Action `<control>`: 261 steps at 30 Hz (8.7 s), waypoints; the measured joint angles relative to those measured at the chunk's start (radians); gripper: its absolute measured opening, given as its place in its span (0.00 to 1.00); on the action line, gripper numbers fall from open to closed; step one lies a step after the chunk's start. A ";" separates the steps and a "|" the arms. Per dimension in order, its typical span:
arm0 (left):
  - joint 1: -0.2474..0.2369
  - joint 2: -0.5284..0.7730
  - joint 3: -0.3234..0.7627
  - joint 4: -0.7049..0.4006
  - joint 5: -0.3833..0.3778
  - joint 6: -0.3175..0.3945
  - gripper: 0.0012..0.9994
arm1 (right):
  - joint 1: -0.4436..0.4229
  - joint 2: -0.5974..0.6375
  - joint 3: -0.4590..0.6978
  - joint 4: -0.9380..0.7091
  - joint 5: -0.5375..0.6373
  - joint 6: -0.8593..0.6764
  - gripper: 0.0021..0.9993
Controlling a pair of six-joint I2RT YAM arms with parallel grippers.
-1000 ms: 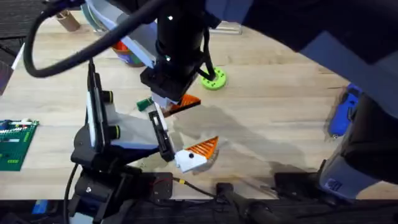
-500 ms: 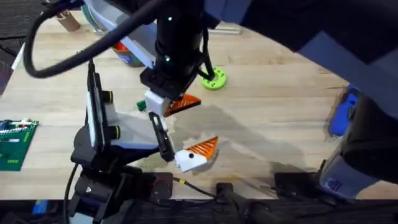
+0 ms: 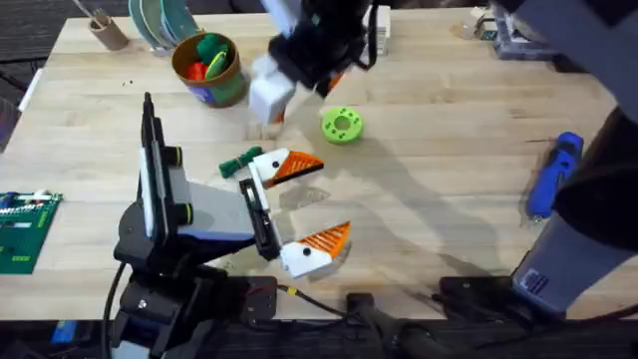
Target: Pick up the gripper from the table and insert it into the empty holder that is missing its gripper. Then pick up a screw, insert it into the mounting hole, and use the screwdriver to tighten it. Finally, clean up the table by picking up the vegetable and placing it into the bucket.
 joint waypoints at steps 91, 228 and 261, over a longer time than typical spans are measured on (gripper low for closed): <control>0.000 0.000 0.000 0.000 0.000 0.008 0.01 | -1.290 -0.539 -1.183 0.597 0.263 -0.010 0.99; 0.000 0.000 0.000 0.000 0.000 0.008 0.01 | -0.909 -1.240 -1.325 1.140 -0.066 -0.056 0.08; 0.000 0.000 0.000 0.000 0.000 0.008 0.01 | -0.118 -1.011 -1.409 1.906 -0.166 -0.042 0.07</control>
